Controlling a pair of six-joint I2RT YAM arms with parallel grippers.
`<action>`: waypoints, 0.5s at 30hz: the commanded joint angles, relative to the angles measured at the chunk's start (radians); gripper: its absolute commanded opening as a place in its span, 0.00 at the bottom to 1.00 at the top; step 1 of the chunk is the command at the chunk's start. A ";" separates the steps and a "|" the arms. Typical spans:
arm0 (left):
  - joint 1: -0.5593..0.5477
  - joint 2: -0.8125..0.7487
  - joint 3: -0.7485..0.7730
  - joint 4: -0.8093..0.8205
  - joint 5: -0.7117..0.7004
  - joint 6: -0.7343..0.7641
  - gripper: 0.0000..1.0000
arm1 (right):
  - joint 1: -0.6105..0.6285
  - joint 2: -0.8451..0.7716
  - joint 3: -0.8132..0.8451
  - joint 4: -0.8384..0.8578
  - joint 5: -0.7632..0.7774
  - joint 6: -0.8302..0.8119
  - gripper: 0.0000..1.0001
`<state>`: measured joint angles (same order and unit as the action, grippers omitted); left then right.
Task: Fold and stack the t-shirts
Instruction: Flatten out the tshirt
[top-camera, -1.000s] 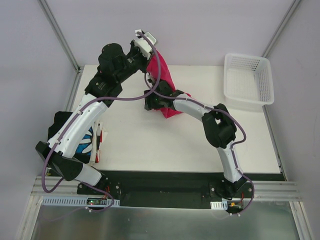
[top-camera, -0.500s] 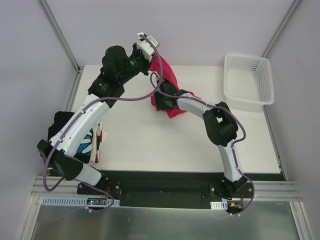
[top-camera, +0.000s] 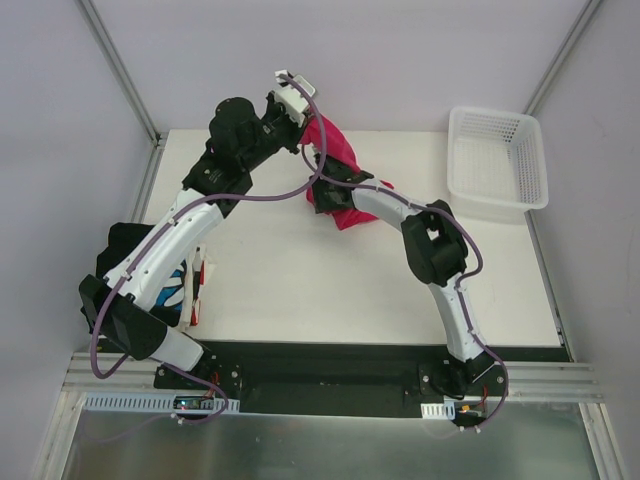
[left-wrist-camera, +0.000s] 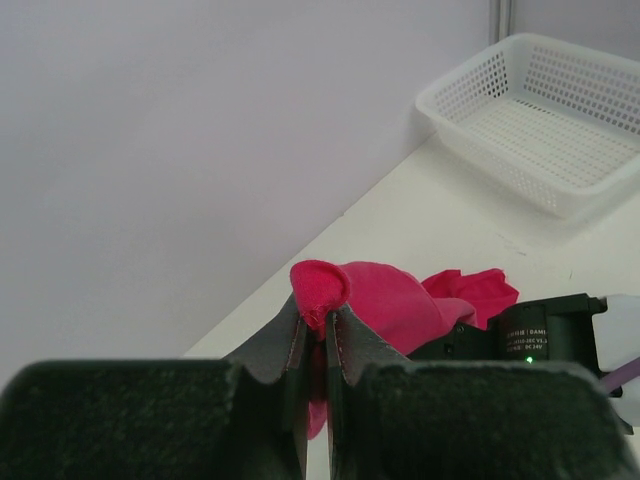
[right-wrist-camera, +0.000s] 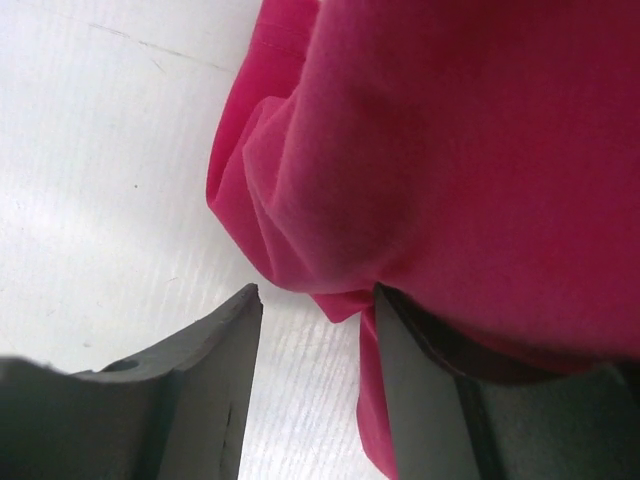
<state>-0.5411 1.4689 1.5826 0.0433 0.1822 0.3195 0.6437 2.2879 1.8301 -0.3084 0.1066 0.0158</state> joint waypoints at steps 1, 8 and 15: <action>0.013 -0.022 -0.016 0.092 0.028 -0.028 0.00 | -0.018 0.016 0.078 -0.110 0.015 -0.013 0.51; 0.015 -0.045 -0.059 0.119 0.033 -0.053 0.00 | -0.053 0.007 0.038 -0.190 -0.041 0.035 0.51; 0.018 -0.079 -0.108 0.150 0.028 -0.080 0.00 | -0.065 -0.044 -0.052 -0.196 -0.081 0.072 0.51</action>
<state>-0.5346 1.4643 1.4883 0.1017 0.1860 0.2714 0.5896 2.2848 1.8286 -0.4232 0.0513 0.0517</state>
